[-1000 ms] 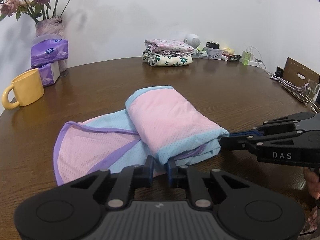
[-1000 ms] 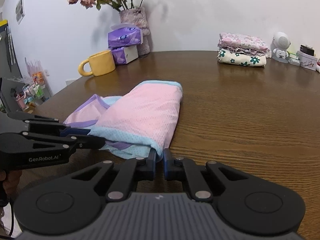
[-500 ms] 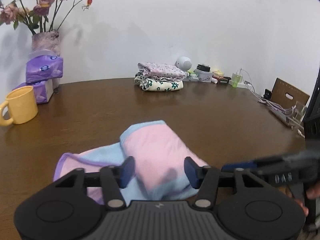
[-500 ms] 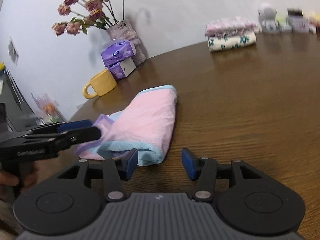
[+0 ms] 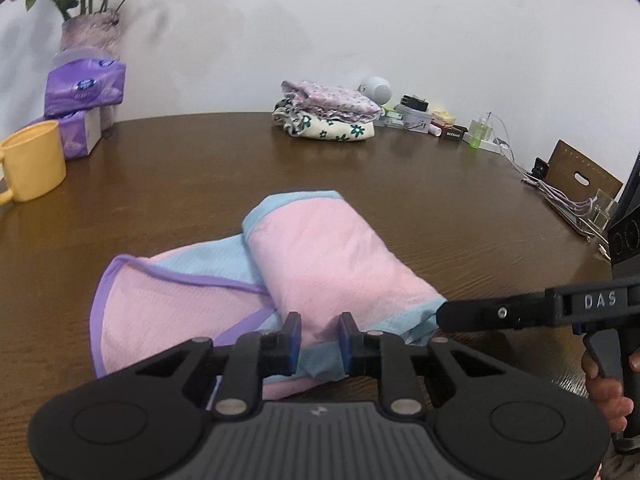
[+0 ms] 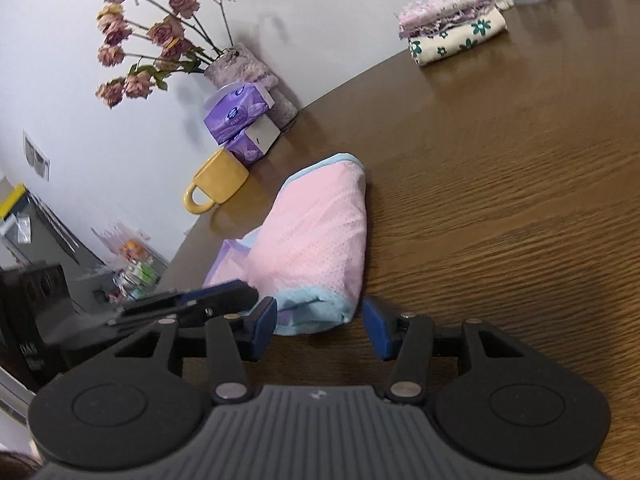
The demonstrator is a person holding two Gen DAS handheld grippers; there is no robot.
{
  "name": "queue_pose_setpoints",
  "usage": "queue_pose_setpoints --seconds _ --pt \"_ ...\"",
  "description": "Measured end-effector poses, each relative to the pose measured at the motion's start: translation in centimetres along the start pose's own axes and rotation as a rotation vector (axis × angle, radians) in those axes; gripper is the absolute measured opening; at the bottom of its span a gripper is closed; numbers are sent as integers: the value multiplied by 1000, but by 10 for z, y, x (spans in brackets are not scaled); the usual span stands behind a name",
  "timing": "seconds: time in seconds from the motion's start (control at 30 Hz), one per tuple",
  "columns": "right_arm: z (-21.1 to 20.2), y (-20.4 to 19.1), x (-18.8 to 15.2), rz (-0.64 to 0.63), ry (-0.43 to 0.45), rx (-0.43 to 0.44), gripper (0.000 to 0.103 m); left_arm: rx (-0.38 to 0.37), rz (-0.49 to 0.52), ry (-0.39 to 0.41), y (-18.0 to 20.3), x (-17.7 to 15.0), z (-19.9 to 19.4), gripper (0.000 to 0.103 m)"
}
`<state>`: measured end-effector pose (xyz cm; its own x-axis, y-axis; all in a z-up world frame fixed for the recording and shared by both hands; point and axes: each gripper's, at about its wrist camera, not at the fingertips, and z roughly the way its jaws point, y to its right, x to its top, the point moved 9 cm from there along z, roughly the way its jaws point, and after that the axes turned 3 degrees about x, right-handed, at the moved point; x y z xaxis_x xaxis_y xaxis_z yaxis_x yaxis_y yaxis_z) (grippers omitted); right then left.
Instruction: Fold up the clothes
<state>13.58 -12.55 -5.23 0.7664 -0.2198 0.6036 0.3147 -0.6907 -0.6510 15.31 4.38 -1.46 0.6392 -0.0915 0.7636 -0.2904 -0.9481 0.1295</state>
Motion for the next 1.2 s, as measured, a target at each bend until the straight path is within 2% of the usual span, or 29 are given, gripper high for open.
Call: queue_pose_setpoints --seconds 0.13,0.47,0.7,0.77,0.83,0.9,1.03,1.2 --pt "2 1 -1 41 6 4 45 -4 5 -1 1 -1 0 19" --pt "4 7 0 138 27 40 44 -15 -12 -3 0 -4 2 19" --pt "13 7 4 176 51 33 42 -32 -33 -7 -3 -6 3 19" --pt "17 8 4 191 52 29 37 -40 -40 -9 -4 -7 3 19" --pt "20 11 4 213 49 26 25 -45 -44 -9 -4 -7 3 19" --pt "23 13 3 232 43 24 20 -49 -47 -9 -4 -7 3 19" --pt "25 12 3 225 46 1 11 -55 -53 -9 -4 -6 3 20" --pt "22 7 6 166 53 -31 8 -64 -35 29 0 3 -7 21"
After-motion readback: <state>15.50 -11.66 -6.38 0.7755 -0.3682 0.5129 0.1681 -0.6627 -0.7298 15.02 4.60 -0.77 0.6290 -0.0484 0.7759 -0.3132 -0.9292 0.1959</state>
